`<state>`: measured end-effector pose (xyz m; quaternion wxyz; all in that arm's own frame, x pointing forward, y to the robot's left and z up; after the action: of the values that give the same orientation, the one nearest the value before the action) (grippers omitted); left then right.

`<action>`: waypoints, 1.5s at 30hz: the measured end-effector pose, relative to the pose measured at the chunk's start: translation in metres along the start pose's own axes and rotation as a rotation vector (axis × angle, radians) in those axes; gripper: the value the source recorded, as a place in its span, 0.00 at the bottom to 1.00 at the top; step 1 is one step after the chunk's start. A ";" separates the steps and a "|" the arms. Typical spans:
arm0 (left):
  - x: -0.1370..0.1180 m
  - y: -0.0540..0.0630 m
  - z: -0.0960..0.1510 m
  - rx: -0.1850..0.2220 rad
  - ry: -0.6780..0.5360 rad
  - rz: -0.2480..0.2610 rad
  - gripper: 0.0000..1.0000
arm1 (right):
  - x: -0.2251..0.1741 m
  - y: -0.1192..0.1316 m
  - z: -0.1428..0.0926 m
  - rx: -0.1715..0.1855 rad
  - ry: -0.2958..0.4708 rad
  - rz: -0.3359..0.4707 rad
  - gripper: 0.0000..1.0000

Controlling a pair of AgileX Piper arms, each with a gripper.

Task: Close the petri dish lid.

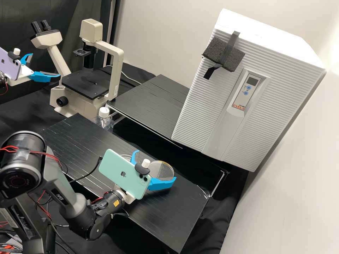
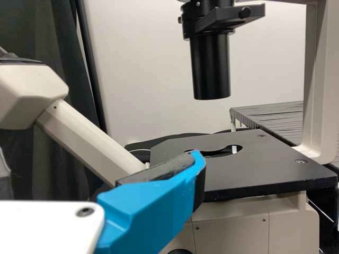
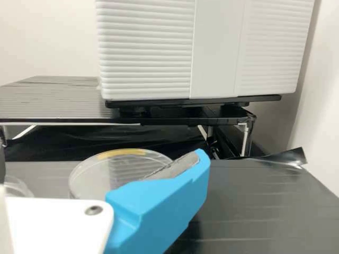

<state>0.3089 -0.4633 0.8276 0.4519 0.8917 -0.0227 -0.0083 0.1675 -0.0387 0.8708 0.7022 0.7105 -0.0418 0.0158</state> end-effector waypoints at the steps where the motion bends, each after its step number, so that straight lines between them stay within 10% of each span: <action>1: 0.000 0.000 0.000 0.000 0.000 0.000 1.00 | 0.000 0.002 0.001 -0.002 -0.005 0.008 1.00; 19: 0.000 0.000 0.000 0.000 0.000 0.000 1.00 | 0.005 0.014 0.035 0.068 -0.109 0.034 1.00; 45: 0.000 0.000 0.000 0.000 0.000 0.000 1.00 | -0.010 0.006 0.025 0.020 -0.090 -0.020 1.00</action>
<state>0.3089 -0.4633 0.8276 0.4519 0.8917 -0.0227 -0.0083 0.1559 -0.0634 0.8761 0.6926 0.7180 -0.0661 -0.0226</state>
